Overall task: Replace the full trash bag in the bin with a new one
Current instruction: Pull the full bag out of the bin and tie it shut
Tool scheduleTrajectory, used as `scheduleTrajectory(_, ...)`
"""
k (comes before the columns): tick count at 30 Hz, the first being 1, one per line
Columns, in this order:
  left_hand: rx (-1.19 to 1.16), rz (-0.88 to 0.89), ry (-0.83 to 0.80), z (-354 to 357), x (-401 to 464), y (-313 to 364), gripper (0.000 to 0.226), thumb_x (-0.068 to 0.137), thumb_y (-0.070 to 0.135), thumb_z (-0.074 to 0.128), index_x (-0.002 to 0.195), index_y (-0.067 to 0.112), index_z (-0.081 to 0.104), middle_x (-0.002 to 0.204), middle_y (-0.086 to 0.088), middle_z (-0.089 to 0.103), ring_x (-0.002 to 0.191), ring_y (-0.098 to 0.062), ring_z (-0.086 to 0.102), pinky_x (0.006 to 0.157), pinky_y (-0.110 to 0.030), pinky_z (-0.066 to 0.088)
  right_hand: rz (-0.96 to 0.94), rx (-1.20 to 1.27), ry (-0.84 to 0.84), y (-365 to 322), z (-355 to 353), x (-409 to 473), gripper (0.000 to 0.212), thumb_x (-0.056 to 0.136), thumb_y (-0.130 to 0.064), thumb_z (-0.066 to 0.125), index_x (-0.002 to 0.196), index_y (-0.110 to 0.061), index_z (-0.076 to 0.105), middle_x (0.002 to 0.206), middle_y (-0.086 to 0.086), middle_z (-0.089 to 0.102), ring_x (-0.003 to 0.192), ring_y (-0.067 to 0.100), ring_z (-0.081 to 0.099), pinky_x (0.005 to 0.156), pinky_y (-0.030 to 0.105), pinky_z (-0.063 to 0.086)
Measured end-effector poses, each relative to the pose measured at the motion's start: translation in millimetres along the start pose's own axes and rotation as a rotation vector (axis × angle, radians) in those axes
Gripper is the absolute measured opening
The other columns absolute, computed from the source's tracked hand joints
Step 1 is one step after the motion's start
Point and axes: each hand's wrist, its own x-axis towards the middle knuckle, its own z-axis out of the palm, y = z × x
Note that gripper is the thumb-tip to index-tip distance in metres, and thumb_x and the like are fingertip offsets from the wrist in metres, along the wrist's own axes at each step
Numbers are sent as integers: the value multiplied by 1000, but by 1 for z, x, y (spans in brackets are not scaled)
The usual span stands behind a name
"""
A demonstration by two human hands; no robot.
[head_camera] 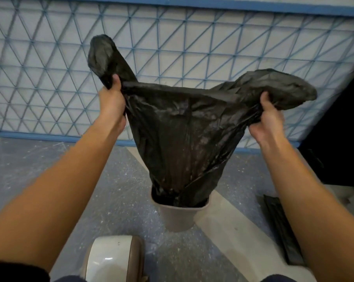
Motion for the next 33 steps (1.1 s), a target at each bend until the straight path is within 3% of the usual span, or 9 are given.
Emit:
scheduleTrajectory(4,103,-82,-17,-11,-11,-16,36,100,29,41,125,5,52,94,0,64,100,-25,63,88,-37,52,91,-72,22,14,-9,-6,15,91,-14,58,104,-6,61,106,11,71,78,22,71,60,40,60)
scheduleTrajectory(8,-118,26,-9,-11,4,10,28,99,29,43,115,9,54,103,-5,67,97,-22,66,82,-35,56,0,111,-91,-11,3,7,55,82,-17,67,132,-1,49,123,18,63,107,33,64,83,53,54)
scheduleTrajectory(13,87,-115,-30,-20,-17,-17,35,100,30,41,123,7,52,103,-5,66,87,-20,65,78,-34,55,131,-90,-7,21,-14,-11,47,89,-19,60,132,-5,50,126,14,62,104,28,66,82,50,55)
scheduleTrajectory(15,-34,-67,-26,-18,-10,2,29,100,28,41,110,6,57,95,-4,71,85,-20,67,80,-36,56,76,6,-62,5,-8,-4,54,85,-20,63,134,-4,48,126,17,61,107,31,64,79,50,56)
scheduleTrajectory(18,-151,6,-31,-13,-6,18,22,99,29,43,90,14,58,80,0,72,85,-20,68,81,-37,57,38,146,-155,-11,0,2,54,85,-21,63,133,-2,47,126,19,61,111,33,62,88,54,52)
scheduleTrajectory(22,59,-114,-25,-20,-13,-12,31,99,33,42,113,9,56,93,-2,65,85,-20,65,86,-38,55,156,-65,-29,13,-12,-7,43,89,-22,60,128,-6,54,123,13,64,104,29,66,91,52,51)
scheduleTrajectory(26,-3,16,-57,-3,7,38,21,99,28,43,95,13,56,93,-3,67,87,-21,68,77,-35,57,12,-3,-113,-31,30,5,61,76,-18,69,132,-3,49,122,20,63,105,34,65,82,56,53)
scheduleTrajectory(30,-76,163,-112,16,15,92,19,99,26,44,95,12,56,98,-8,70,89,-23,71,75,-36,59,-26,56,-273,-66,64,13,46,90,-18,57,131,-1,48,125,22,60,109,37,62,87,59,50)
scheduleTrajectory(33,-45,144,-133,17,19,89,21,99,26,43,97,12,58,99,-8,71,89,-22,72,74,-35,59,-10,57,-270,-58,61,7,43,92,-21,56,130,-2,50,123,20,62,108,34,63,88,56,51)
